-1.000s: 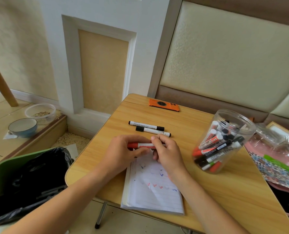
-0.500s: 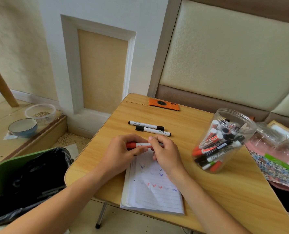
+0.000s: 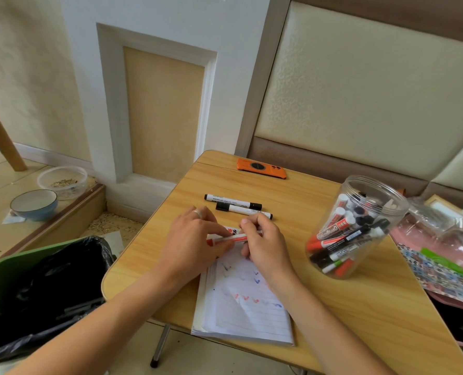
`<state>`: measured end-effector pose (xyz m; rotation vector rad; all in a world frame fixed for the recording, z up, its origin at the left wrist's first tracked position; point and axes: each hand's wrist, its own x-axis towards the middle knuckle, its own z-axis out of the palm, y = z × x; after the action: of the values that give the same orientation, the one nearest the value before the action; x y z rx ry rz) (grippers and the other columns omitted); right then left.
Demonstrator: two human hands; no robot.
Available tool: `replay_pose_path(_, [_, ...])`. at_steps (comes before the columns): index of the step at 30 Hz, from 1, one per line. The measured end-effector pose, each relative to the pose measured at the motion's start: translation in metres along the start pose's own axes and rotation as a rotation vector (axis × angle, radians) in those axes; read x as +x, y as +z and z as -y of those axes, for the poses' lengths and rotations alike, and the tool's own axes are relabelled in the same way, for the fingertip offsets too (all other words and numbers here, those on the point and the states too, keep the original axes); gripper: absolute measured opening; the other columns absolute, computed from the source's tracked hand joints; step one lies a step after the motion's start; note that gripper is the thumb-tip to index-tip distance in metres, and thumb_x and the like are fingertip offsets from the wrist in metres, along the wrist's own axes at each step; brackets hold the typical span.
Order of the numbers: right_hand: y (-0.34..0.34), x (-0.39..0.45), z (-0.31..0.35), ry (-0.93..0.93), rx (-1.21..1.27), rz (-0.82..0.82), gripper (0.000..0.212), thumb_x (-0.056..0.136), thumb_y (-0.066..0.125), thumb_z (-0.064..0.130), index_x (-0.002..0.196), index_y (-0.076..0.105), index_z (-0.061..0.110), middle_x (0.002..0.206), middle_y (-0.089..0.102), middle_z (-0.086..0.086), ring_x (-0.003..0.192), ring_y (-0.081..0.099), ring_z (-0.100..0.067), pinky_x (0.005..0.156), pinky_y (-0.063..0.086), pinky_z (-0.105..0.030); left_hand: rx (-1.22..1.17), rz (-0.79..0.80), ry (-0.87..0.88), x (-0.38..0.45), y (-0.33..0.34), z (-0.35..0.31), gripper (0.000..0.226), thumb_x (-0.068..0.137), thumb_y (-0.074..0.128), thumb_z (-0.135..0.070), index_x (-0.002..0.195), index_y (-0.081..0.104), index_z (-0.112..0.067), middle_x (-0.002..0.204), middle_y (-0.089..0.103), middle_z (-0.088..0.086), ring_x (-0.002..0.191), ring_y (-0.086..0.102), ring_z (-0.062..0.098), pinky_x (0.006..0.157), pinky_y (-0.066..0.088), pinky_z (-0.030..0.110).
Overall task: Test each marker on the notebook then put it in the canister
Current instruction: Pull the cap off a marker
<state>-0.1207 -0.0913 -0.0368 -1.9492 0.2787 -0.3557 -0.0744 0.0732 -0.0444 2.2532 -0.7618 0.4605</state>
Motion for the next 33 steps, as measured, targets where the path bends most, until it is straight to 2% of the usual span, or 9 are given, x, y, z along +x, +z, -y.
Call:
replay_pose_path(3, [0.001,-0.001,0.000,-0.003,0.008,-0.025,0.012,0.105,0.054,0.027,0.102,0.063,0.019,0.067,0.063,-0.001,0.050,0.057,-0.008,0.051,0.046,-0.024,0.005,0.074,-0.037,0.001,-0.004,0.001,0.011,0.085,0.074,-0.037,0.095,0.073,-0.033,0.090,0.056,-0.018,0.071,0.050,0.000,0.058,0.040,0.020])
replay_pose_path(7, [0.002,0.000,-0.001,0.021,0.075,-0.080,0.010,0.105,0.054,0.021,0.114,0.058,0.022,0.097,0.068,-0.002,0.053,0.063,-0.011,0.050,0.047,-0.026,0.086,0.006,-0.179,0.006,-0.010,0.011,0.010,0.089,0.069,-0.034,0.095,0.064,-0.028,0.091,0.056,-0.012,0.072,0.051,0.003,0.055,0.042,0.021])
replay_pose_path(12, [0.004,-0.001,-0.003,-0.024,0.000,-0.052,0.011,0.101,0.056,0.015,0.108,0.060,0.023,0.090,0.068,0.002,0.055,0.065,-0.010,0.060,0.055,-0.034,0.244,-0.082,-0.393,0.006,-0.009,0.025,0.011,0.091,0.060,-0.032,0.091,0.056,-0.021,0.085,0.052,-0.004,0.069,0.054,0.017,0.059,0.054,0.037])
replay_pose_path(17, [0.004,0.000,-0.004,-0.050,-0.033,-0.049,0.013,0.100,0.055,0.012,0.103,0.062,0.022,0.090,0.069,0.001,0.053,0.065,-0.009,0.064,0.057,-0.040,0.315,-0.064,-0.437,0.000,-0.005,0.024,0.010,0.090,0.053,-0.026,0.093,0.050,-0.017,0.085,0.053,0.001,0.075,0.054,0.022,0.061,0.052,0.038])
replay_pose_path(21, [0.003,0.001,-0.004,-0.033,-0.018,-0.061,0.014,0.100,0.055,0.011,0.102,0.064,0.022,0.094,0.068,0.001,0.054,0.066,-0.011,0.053,0.052,-0.029,0.330,-0.060,-0.426,0.000,-0.004,0.021,0.008,0.090,0.051,-0.024,0.092,0.048,-0.016,0.087,0.053,0.003,0.077,0.055,0.023,0.060,0.051,0.037])
replay_pose_path(24, [-0.003,0.010,0.001,-0.011,0.000,-0.086,0.016,0.101,0.055,0.010,0.099,0.065,0.021,0.099,0.068,-0.003,0.055,0.066,-0.013,0.053,0.050,-0.025,0.340,-0.060,-0.411,-0.001,-0.004,0.022,0.010,0.089,0.051,-0.024,0.089,0.047,-0.015,0.086,0.053,0.004,0.077,0.056,0.026,0.059,0.050,0.037])
replay_pose_path(27, [-0.016,0.028,0.006,-0.064,-0.160,-0.117,0.015,0.101,0.058,0.009,0.098,0.065,0.023,0.098,0.067,0.003,0.063,0.066,-0.009,0.055,0.051,-0.018,0.349,-0.050,-0.411,-0.001,-0.003,0.023,0.011,0.089,0.051,-0.025,0.090,0.047,-0.015,0.087,0.052,0.004,0.077,0.055,0.024,0.058,0.050,0.037])
replay_pose_path(31, [-0.023,0.058,0.007,-0.231,-0.526,-0.117,0.016,0.097,0.063,0.007,0.095,0.069,0.022,0.101,0.064,0.008,0.087,0.057,-0.009,0.067,0.036,-0.011,0.343,-0.044,-0.441,0.001,-0.003,0.024,0.016,0.090,0.052,-0.031,0.094,0.049,-0.016,0.091,0.052,0.003,0.080,0.056,0.024,0.062,0.051,0.036])
replay_pose_path(33, [-0.019,0.068,0.005,-0.289,-0.659,-0.084,0.011,0.097,0.064,0.011,0.099,0.071,0.020,0.101,0.061,0.008,0.093,0.056,-0.010,0.070,0.038,-0.012,0.334,-0.103,-0.427,0.004,-0.004,0.020,0.022,0.091,0.053,-0.038,0.096,0.052,-0.016,0.095,0.053,0.004,0.084,0.056,0.025,0.067,0.052,0.038])
